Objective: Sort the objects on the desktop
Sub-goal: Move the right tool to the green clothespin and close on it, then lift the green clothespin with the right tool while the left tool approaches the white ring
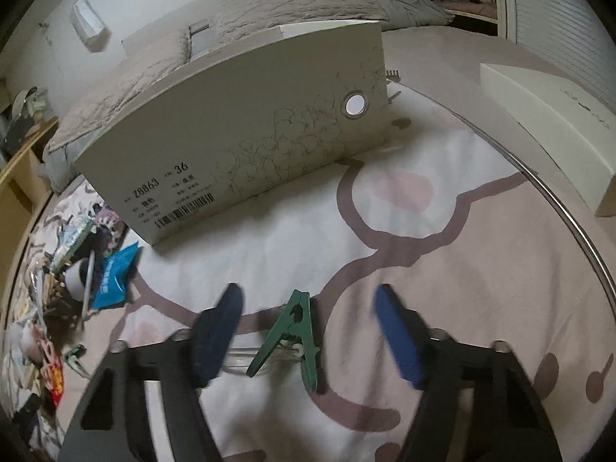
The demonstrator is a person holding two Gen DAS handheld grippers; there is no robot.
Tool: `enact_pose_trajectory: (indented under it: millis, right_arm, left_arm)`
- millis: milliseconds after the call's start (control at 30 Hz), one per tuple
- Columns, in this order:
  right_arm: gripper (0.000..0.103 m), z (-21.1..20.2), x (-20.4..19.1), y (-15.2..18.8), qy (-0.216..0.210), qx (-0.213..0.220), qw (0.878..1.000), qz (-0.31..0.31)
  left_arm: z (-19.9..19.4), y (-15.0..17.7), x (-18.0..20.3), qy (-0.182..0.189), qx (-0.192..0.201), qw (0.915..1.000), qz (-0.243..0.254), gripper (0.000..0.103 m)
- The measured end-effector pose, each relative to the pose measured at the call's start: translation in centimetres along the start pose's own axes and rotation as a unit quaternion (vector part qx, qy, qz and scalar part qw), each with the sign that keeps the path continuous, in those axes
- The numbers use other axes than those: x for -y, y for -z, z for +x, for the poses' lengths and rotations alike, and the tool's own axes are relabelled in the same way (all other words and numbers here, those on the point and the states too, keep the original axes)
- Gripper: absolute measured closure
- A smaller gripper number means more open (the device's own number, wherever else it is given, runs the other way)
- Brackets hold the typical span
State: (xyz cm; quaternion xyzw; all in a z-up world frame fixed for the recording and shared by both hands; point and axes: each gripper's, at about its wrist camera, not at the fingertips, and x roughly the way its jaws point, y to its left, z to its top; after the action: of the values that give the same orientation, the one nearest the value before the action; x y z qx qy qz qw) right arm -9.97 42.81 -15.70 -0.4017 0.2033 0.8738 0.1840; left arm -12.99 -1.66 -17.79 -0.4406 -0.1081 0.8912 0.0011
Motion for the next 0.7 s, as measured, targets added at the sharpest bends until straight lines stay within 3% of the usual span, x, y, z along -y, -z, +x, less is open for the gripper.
enact_pose_trajectory:
  millis: [133,267,433,700]
  right_arm:
    - [0.067,-0.2,-1.4,0.9,-0.007,-0.003,1.000,-0.028]
    - [0.078,-0.5,-3.6,2.3,-0.026,-0.009,0.997,-0.067]
    - [0.079,-1.5,-7.5,4.6,-0.068,-0.015,0.991,-0.116]
    - [0.079,-3.0,-13.6,7.9,-0.143,-0.027,0.969,-0.199]
  left_arm:
    - [0.1,0.0,0.0,0.005,0.002,1.0000,-0.004,0.000]
    - [0.1,0.0,-0.1,0.009,0.004,0.9999,-0.009,0.000]
    - [0.2,0.1,-0.7,0.020,0.009,0.9991,-0.036,0.000]
    - [0.2,0.2,-0.7,0.020,0.015,0.9989,-0.039,0.000]
